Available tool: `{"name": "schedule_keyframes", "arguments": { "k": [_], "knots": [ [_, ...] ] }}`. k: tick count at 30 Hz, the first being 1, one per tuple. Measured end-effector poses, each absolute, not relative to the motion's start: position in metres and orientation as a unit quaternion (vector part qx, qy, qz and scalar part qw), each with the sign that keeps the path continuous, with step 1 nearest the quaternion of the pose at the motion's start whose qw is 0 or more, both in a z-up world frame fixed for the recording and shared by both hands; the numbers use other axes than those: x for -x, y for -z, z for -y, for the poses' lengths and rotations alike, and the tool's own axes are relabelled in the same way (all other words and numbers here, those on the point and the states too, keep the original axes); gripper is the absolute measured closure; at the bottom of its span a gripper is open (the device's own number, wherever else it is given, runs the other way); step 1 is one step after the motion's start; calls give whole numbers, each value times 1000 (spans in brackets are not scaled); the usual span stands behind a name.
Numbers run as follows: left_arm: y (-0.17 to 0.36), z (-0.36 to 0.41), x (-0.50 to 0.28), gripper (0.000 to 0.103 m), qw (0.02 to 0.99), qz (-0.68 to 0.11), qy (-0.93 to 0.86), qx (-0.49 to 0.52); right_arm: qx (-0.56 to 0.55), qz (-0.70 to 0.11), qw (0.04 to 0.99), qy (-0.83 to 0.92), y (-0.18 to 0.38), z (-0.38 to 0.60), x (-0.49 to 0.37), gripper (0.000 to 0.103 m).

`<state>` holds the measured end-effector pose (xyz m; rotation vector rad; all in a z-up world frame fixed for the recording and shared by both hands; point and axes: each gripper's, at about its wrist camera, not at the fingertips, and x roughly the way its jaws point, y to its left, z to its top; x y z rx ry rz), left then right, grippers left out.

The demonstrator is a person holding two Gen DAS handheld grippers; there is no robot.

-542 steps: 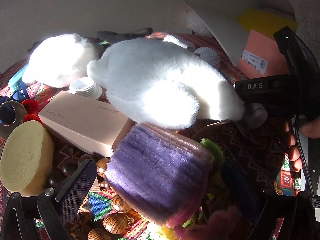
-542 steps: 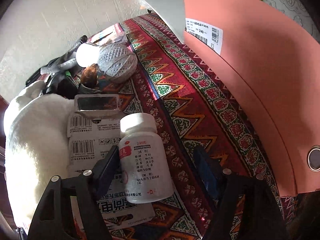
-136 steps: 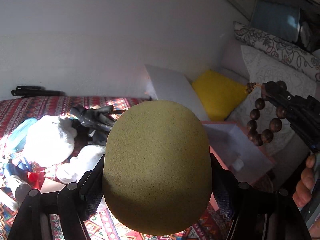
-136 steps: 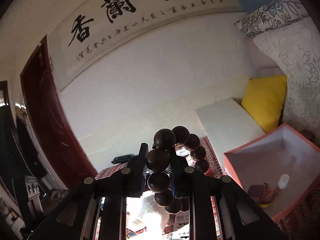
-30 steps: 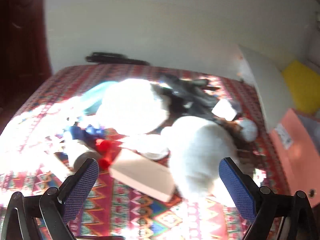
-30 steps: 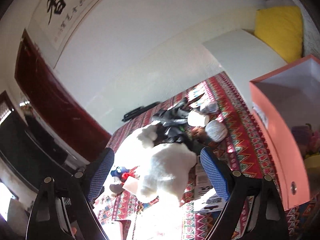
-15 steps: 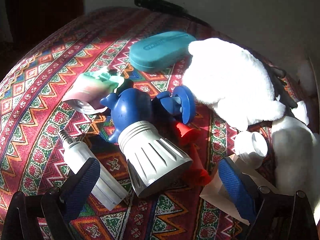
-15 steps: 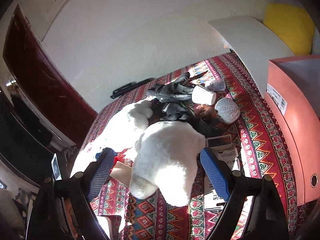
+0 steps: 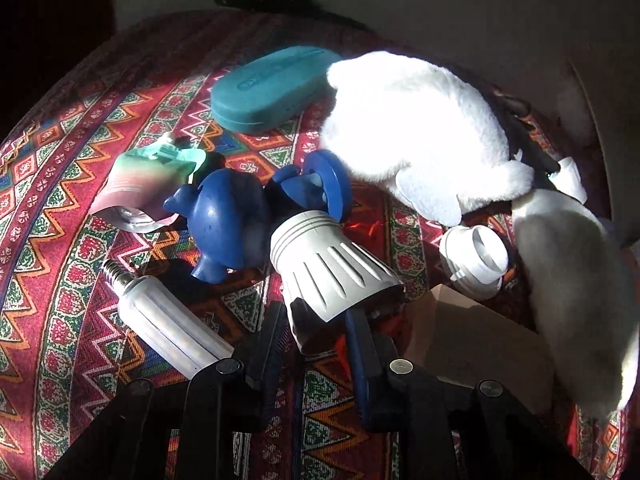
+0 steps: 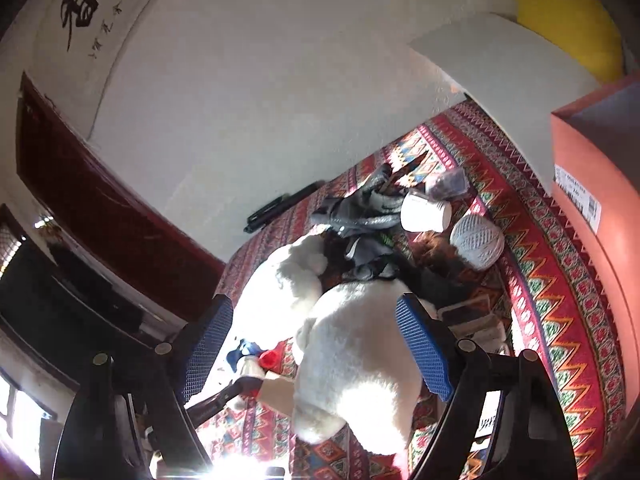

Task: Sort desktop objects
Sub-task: 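Grasp the white lamp shade with the right tool while the left tool grasps the grey ribbed shade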

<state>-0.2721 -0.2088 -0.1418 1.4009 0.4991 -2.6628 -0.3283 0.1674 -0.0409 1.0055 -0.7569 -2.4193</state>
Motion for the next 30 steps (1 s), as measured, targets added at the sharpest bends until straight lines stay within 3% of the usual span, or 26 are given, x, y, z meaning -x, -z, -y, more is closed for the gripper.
{"name": "schedule_keyframes", "arguments": {
  "k": [6, 10, 14, 15, 20, 25, 26, 27, 29, 30],
  "knots": [
    [144, 217, 270, 80, 25, -176, 868, -463, -455, 243, 98, 851, 93, -172, 444, 15],
    [143, 226, 277, 78, 24, -185, 866, -463, -497, 226, 76, 835, 133, -166, 507, 15],
    [139, 231, 284, 33, 6, -199, 867, -458, -512, 197, 60, 834, 154, -156, 535, 17],
    [138, 233, 286, 28, 0, -209, 865, -456, -512, 192, 59, 835, 156, -154, 538, 38],
    [136, 242, 299, 14, -5, -247, 858, -450, -508, 181, 63, 840, 162, -149, 544, 41],
    [153, 233, 321, 18, 18, -222, 850, -477, -471, 245, 134, 837, 131, -153, 495, 42],
    [156, 228, 324, 31, 28, -200, 853, -482, -463, 251, 148, 837, 122, -153, 484, 42],
    [158, 225, 327, 54, 31, -187, 854, -485, -454, 258, 161, 837, 113, -153, 472, 42],
    [158, 224, 326, 55, 27, -195, 853, -483, -428, 270, 192, 841, 88, -151, 448, 44],
    [157, 224, 324, 56, 27, -199, 853, -481, -407, 272, 204, 848, 72, -151, 433, 51]
  ]
}}
